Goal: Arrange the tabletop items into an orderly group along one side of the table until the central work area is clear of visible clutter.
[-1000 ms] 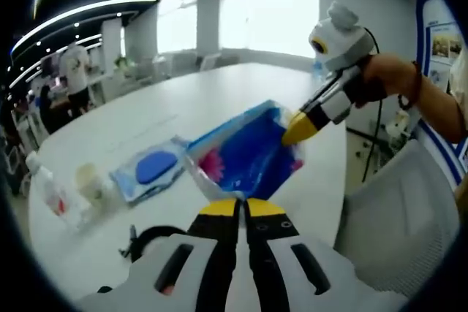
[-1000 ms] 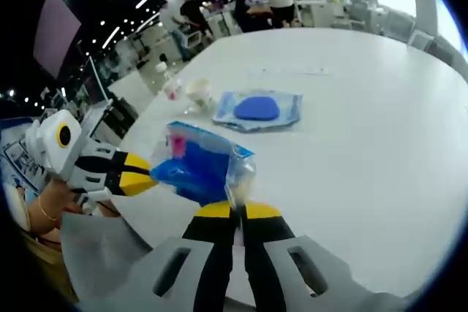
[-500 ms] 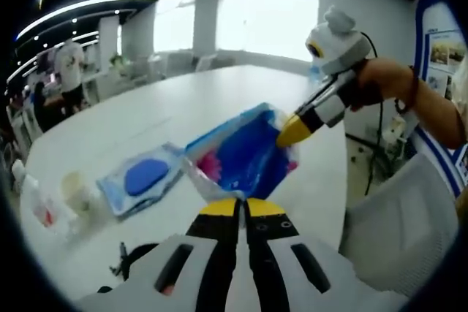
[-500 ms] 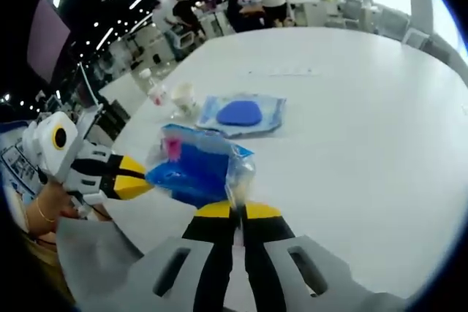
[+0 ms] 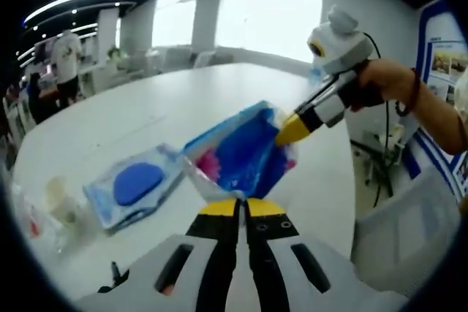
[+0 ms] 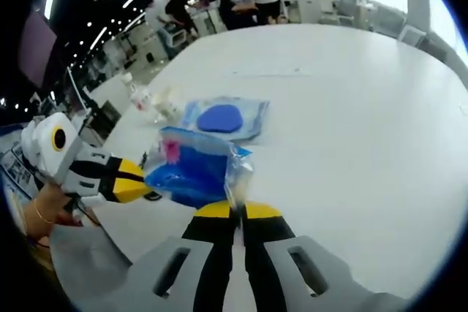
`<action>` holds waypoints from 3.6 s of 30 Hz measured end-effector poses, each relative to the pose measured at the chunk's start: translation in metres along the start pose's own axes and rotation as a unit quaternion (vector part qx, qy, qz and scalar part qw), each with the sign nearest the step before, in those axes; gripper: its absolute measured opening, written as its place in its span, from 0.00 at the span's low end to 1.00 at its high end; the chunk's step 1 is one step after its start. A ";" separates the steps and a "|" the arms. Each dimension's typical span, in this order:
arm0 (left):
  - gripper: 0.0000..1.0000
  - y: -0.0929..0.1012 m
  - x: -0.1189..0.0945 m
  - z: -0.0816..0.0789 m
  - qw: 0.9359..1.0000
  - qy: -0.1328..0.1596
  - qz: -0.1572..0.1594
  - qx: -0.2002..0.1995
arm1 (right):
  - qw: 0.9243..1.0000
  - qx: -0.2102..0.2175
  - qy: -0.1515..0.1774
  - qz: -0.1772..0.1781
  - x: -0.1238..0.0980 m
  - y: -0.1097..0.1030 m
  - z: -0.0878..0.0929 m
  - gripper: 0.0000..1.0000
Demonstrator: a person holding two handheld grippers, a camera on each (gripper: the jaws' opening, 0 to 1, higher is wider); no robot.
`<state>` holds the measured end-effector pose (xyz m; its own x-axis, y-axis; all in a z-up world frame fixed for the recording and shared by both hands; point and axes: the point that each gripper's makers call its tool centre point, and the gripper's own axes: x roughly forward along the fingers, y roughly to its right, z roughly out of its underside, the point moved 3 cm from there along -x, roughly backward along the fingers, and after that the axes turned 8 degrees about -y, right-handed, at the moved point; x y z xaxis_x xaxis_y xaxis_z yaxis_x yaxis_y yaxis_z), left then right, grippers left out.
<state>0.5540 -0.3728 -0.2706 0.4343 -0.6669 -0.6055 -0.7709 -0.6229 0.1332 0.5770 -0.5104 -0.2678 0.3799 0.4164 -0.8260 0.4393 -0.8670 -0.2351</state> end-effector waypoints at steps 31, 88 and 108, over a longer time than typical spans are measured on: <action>0.00 -0.031 0.080 -0.034 0.999 0.014 0.025 -0.024 | 0.999 0.000 -0.022 0.046 0.027 0.071 -0.030 0.05; 0.00 -0.085 0.172 -0.064 0.993 0.011 0.038 -0.111 | 0.994 -0.030 -0.034 0.100 0.088 0.166 -0.078 0.11; 0.00 -0.104 0.182 -0.064 0.995 0.009 -0.010 -0.100 | 0.995 -0.020 -0.019 0.094 0.109 0.176 -0.073 0.13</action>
<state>0.7425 -0.4555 -0.3445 0.4578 -0.6602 -0.5954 -0.6553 -0.7032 0.2759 0.7552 -0.5977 -0.3624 0.4275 0.2362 -0.8726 0.3955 -0.9168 -0.0544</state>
